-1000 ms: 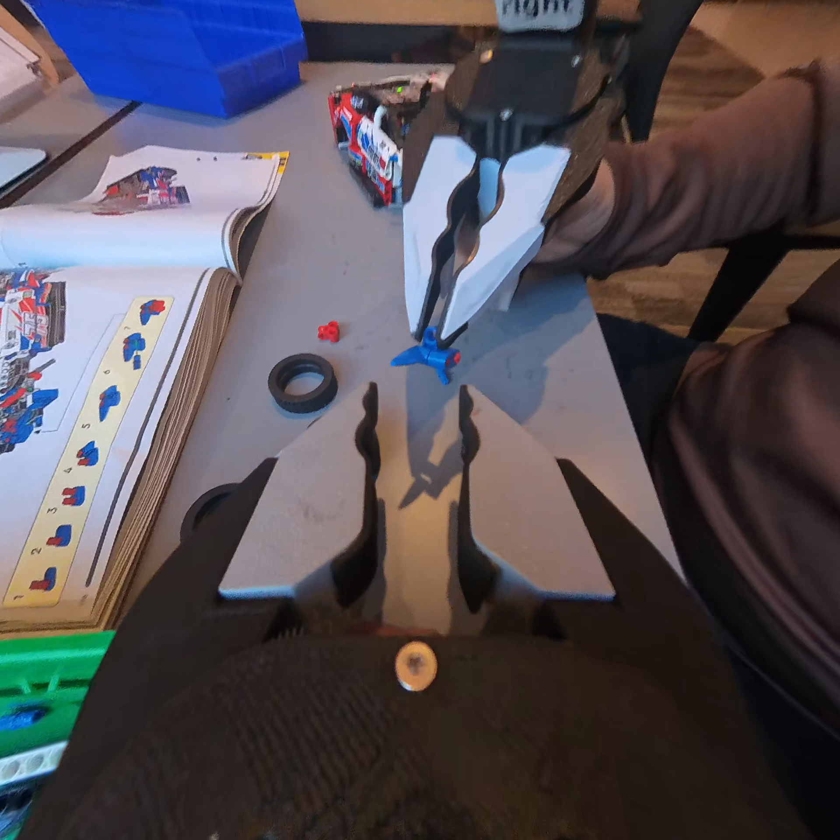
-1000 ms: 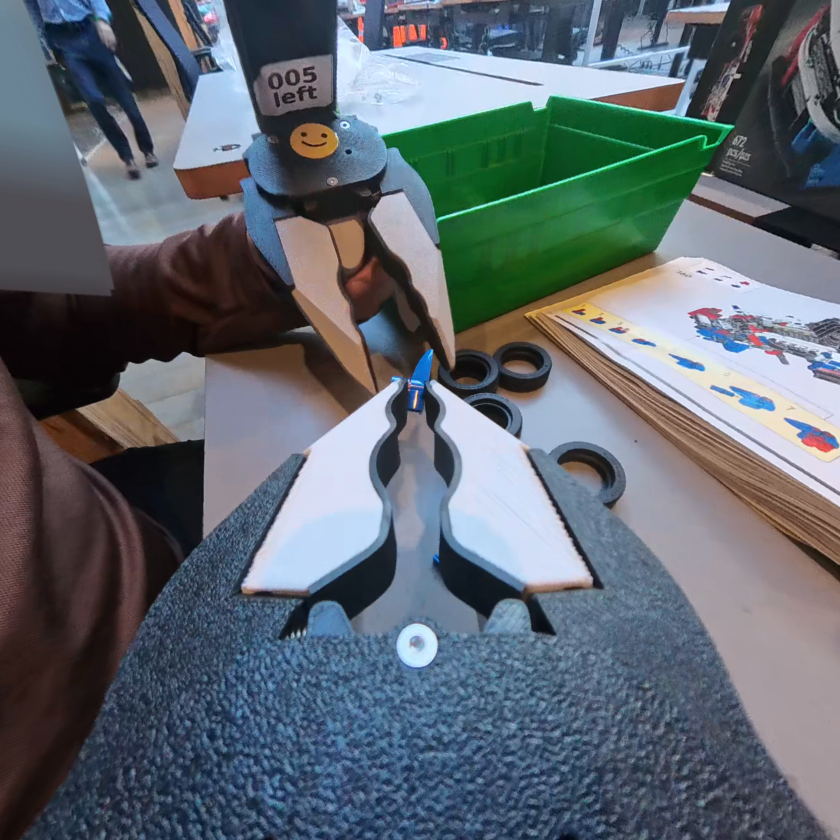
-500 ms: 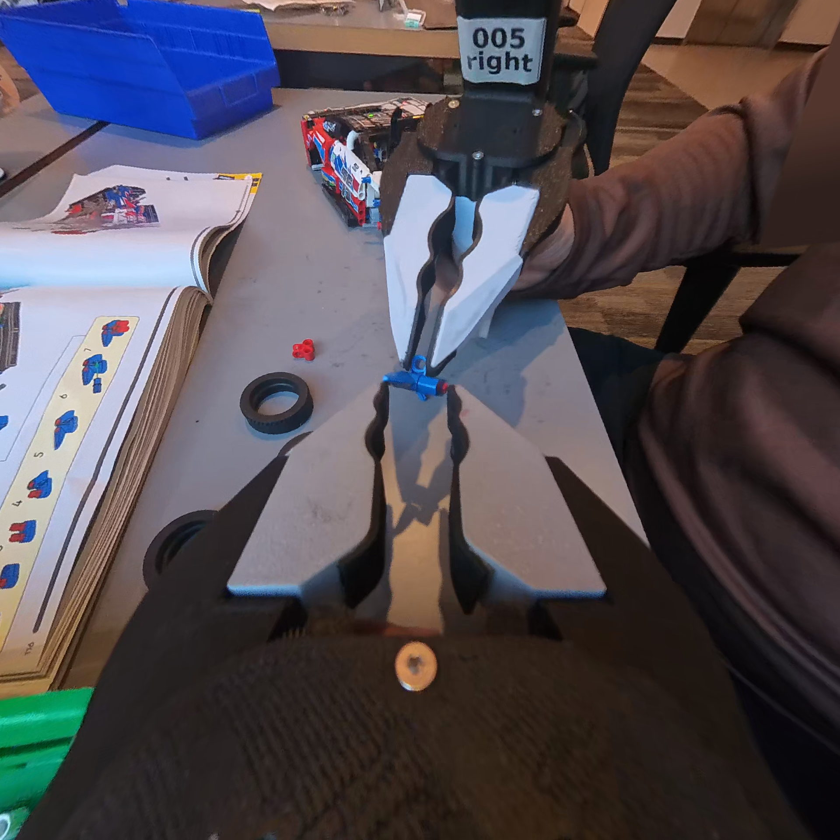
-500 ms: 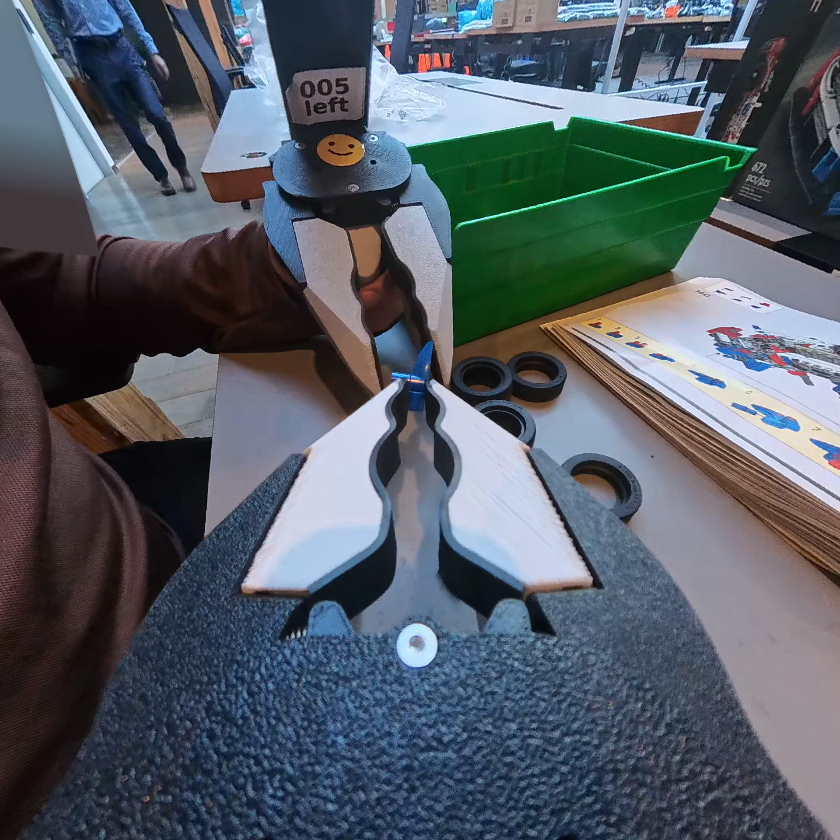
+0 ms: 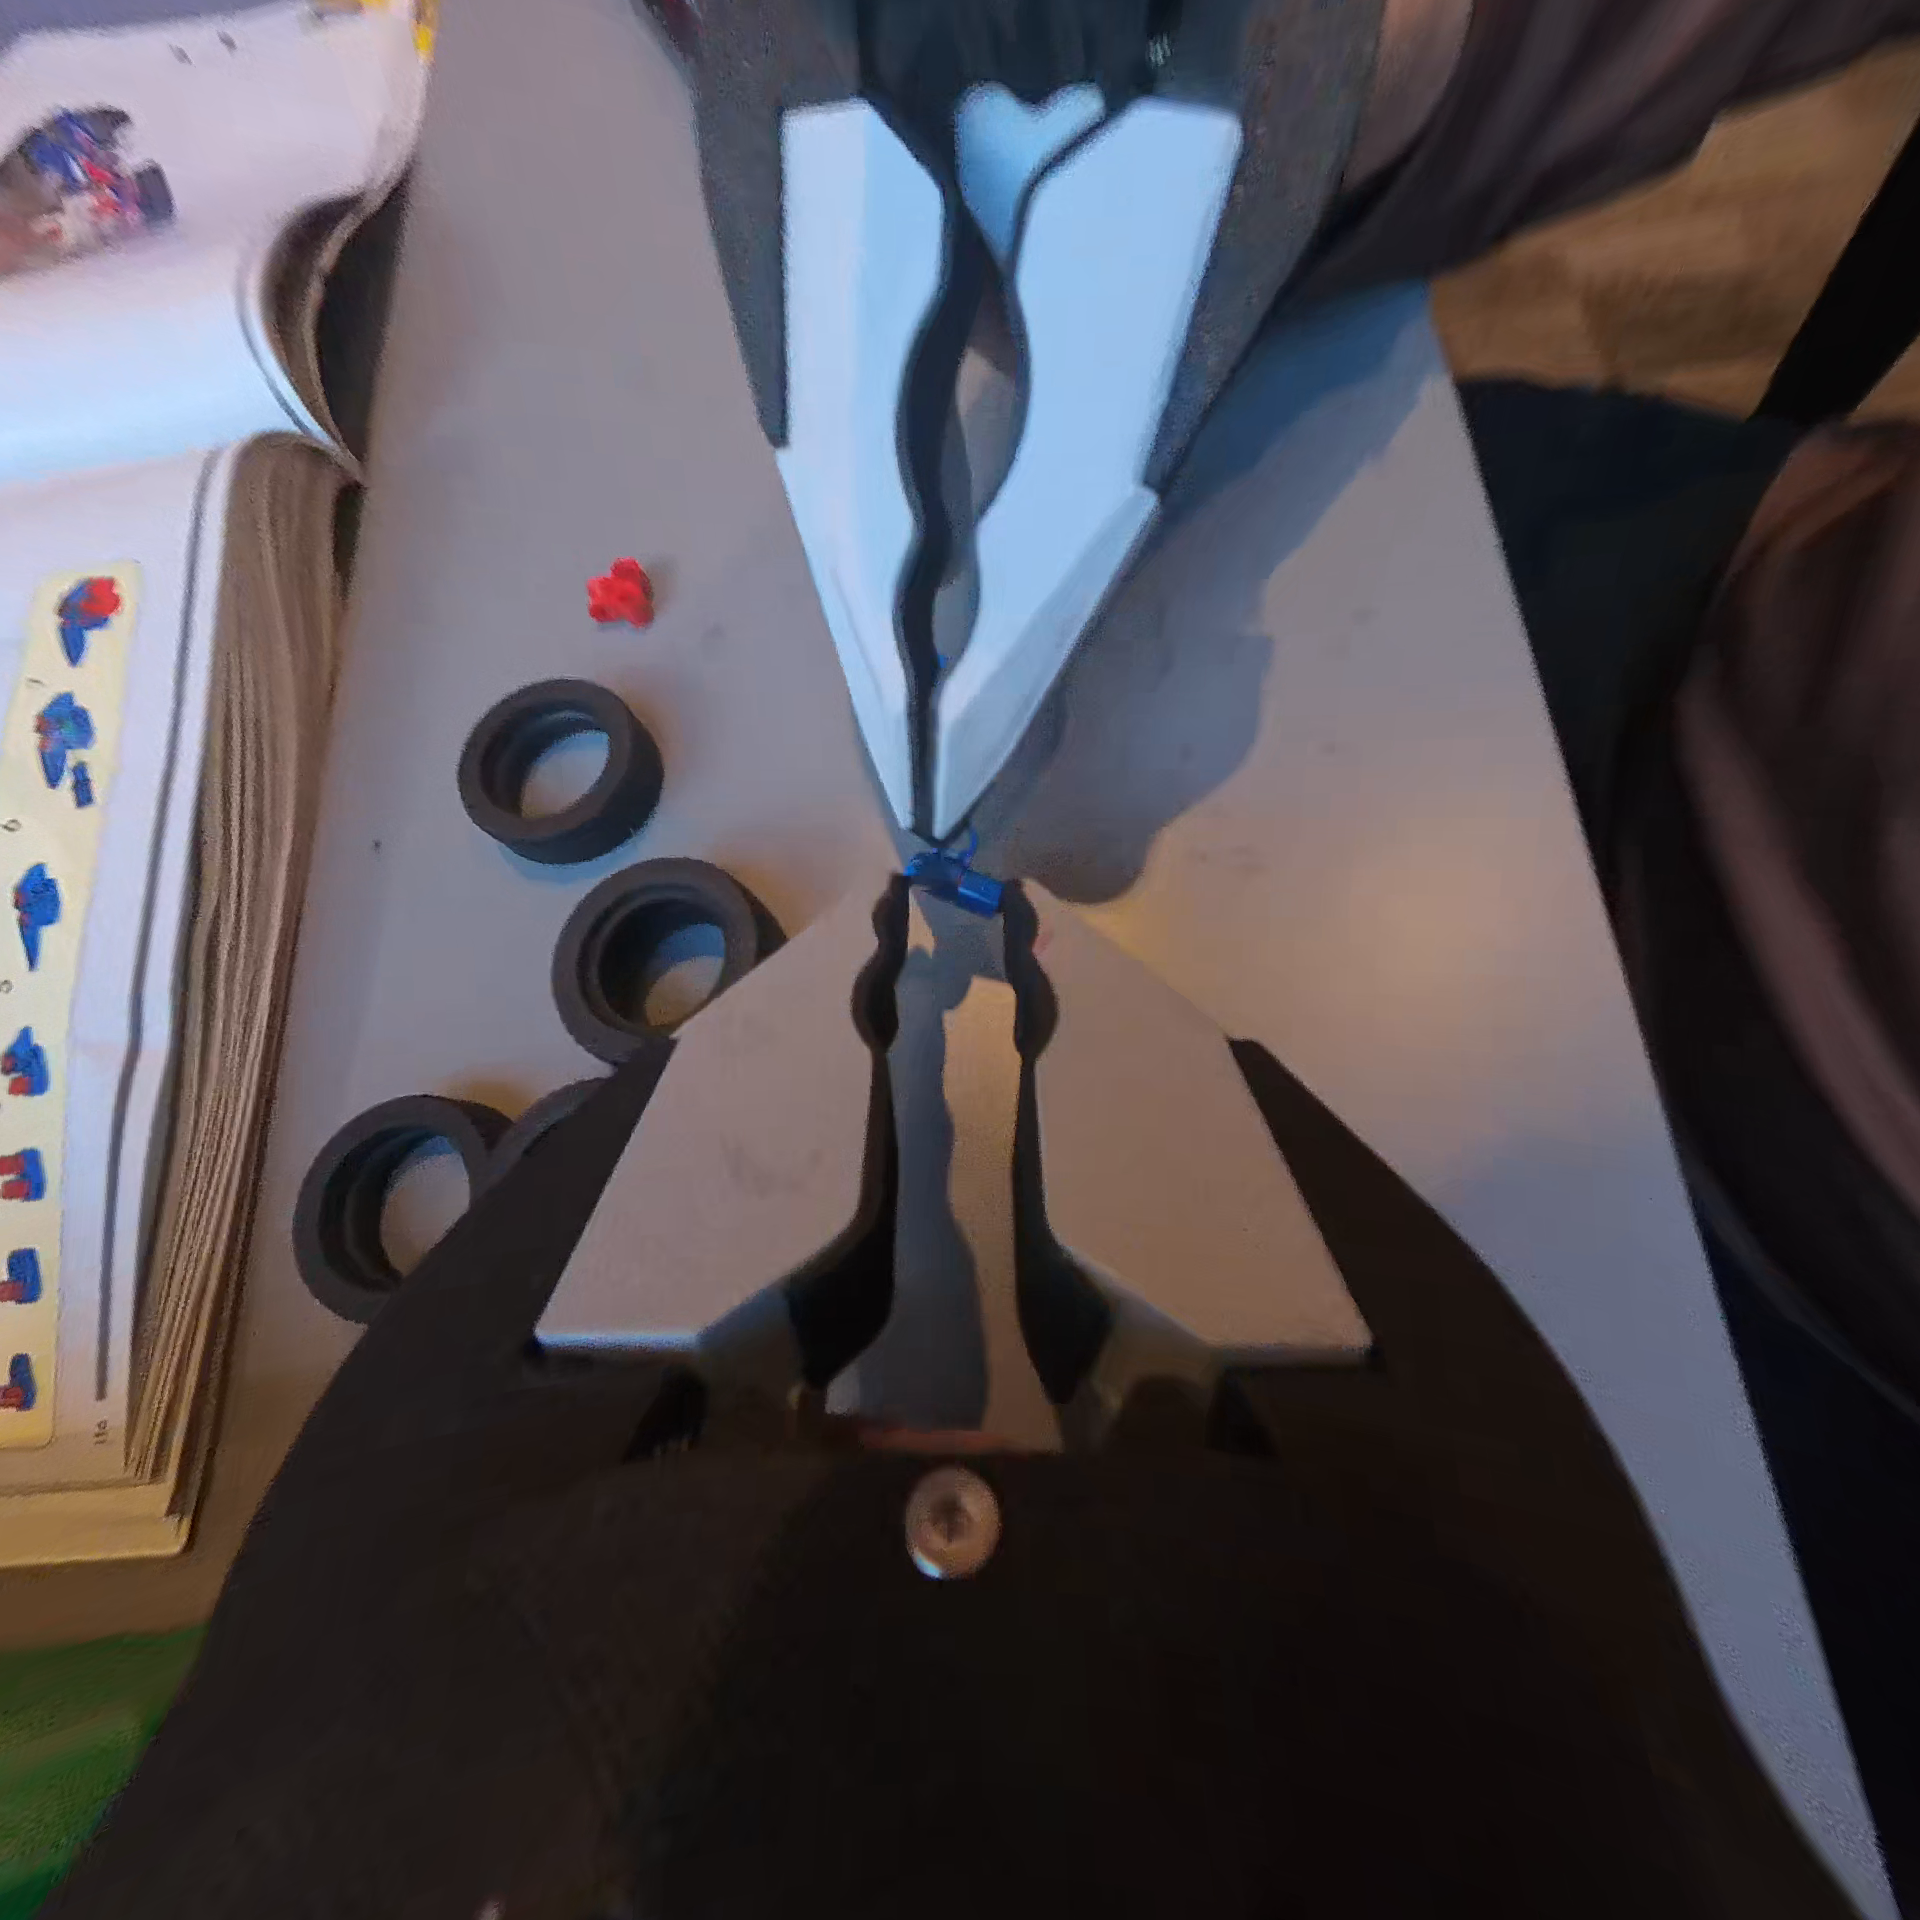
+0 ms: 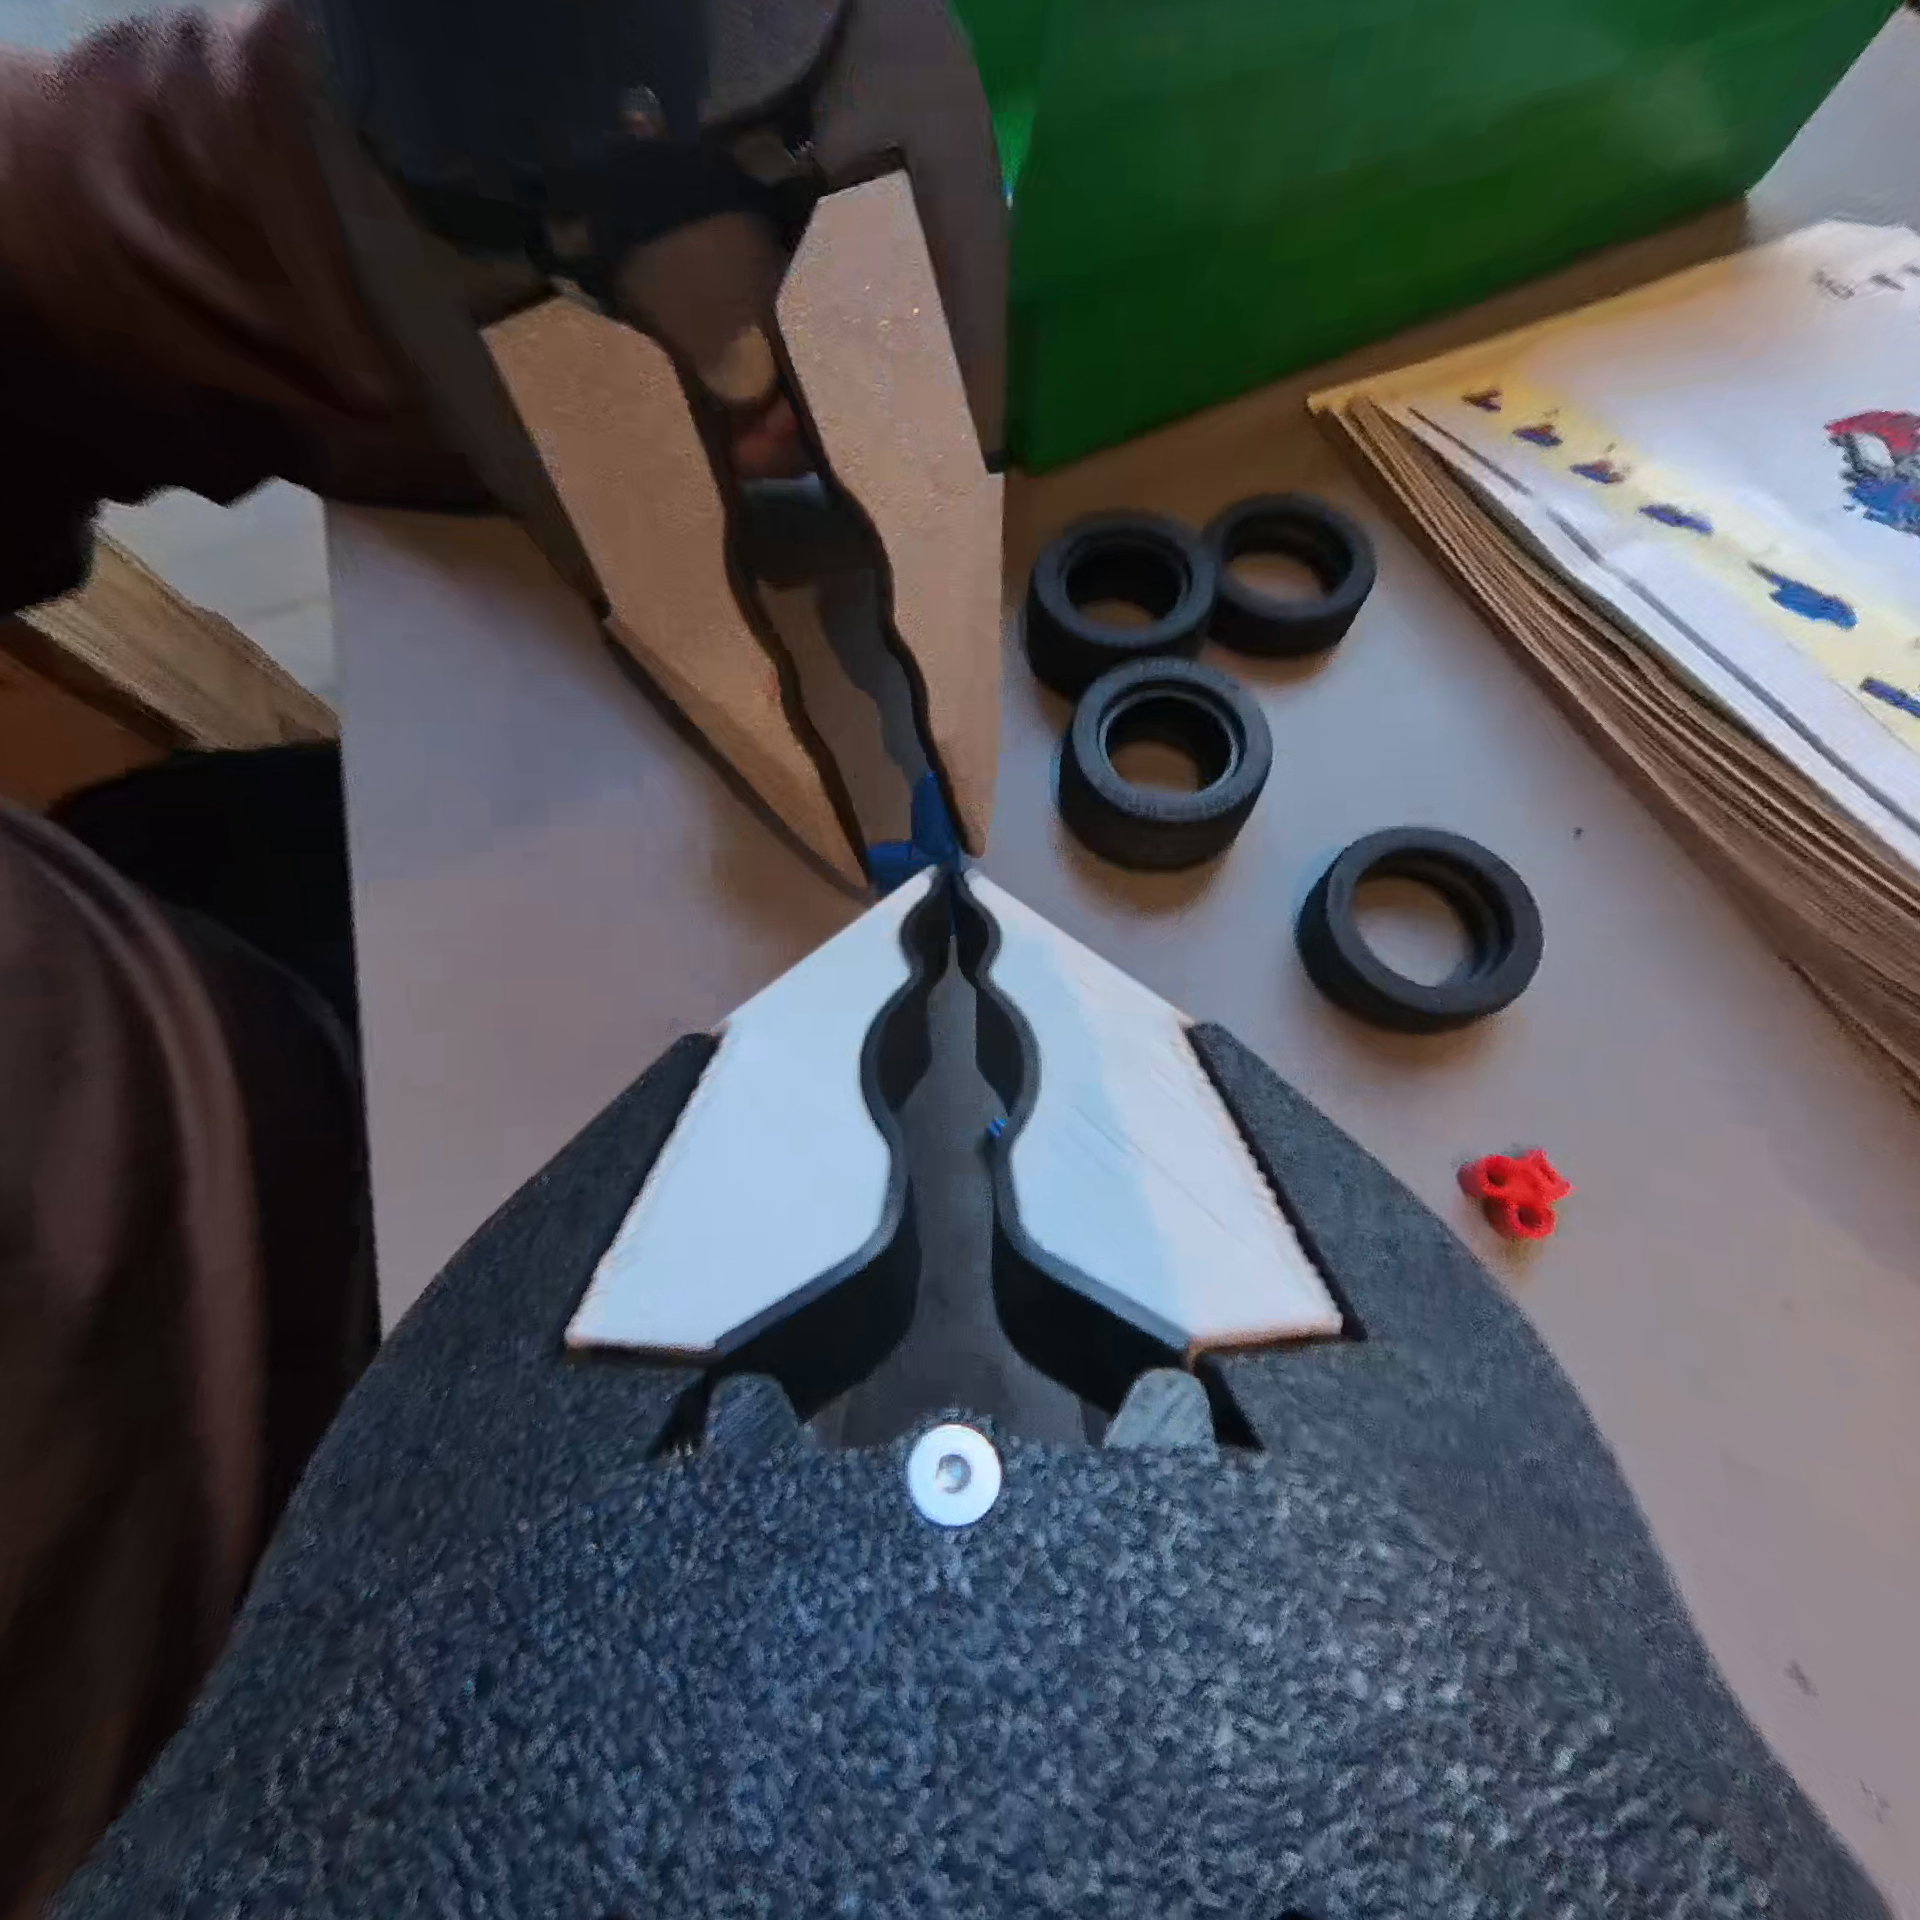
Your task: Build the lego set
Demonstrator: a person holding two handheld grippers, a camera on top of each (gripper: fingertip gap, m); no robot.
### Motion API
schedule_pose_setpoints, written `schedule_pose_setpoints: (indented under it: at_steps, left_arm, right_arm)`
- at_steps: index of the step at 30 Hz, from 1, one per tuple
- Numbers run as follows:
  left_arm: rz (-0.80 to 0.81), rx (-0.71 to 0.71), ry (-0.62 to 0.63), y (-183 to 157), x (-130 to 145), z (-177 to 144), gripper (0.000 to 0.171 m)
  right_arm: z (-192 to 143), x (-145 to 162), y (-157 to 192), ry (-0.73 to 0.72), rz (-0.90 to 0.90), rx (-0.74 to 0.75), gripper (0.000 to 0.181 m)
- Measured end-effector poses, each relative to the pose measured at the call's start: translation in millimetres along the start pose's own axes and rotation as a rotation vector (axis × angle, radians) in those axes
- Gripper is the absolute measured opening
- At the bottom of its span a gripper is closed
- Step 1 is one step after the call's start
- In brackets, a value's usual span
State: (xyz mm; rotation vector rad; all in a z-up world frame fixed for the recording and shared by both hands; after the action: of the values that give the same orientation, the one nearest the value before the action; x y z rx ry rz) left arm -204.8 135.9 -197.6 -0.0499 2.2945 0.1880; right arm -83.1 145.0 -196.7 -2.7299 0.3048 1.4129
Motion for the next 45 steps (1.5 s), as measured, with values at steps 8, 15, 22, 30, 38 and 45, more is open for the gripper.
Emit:
schedule_pose_setpoints:
  at_steps: [8, 15, 22, 30, 38, 45]
  left_arm:
    - [-0.025, -0.017, 0.064, 1.5, 5.2, 6.9, 0.015]
    - [-0.023, -0.015, 0.071, 0.3, 4.4, 8.9, 0.016]
    - [-0.029, -0.010, 0.070, 0.1, 4.2, 8.8, 0.019]
    - [-0.027, -0.014, 0.066, 0.0, 3.5, 9.0, 0.023]
    - [-0.042, -0.016, 0.049, 2.1, 2.8, 7.5, 0.026]
    - [-0.053, -0.013, 0.044, 3.3, 3.2, 6.8, 0.028]
  right_arm:
    - [3.6, 2.8, -3.4, 0.052, -0.017, 0.041, 0.000]
    - [5.9, 6.2, -2.3, 0.101, -0.029, 0.033, 0.004]
    - [10.8, 5.8, -0.9, 0.129, -0.065, 0.059, 0.004]
    - [11.0, 5.8, -1.8, 0.128, -0.070, 0.072, 0.004]
    - [8.9, 5.5, -2.2, 0.113, -0.065, 0.075, 0.004]
    - [1.2, 4.2, -7.5, 0.069, -0.017, 0.069, 0.004]
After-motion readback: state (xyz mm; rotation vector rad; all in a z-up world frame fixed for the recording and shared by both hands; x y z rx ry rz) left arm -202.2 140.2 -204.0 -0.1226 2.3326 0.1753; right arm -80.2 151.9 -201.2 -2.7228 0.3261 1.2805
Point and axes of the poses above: each gripper's, where its closed fingertips meet, z out along the fingers, x out of its underside, y = z × x across the jaws, the point moved 8 cm from there along -z, back along the fingers, and after that the axes turned 1 degree about y, right-handed, at the moved point
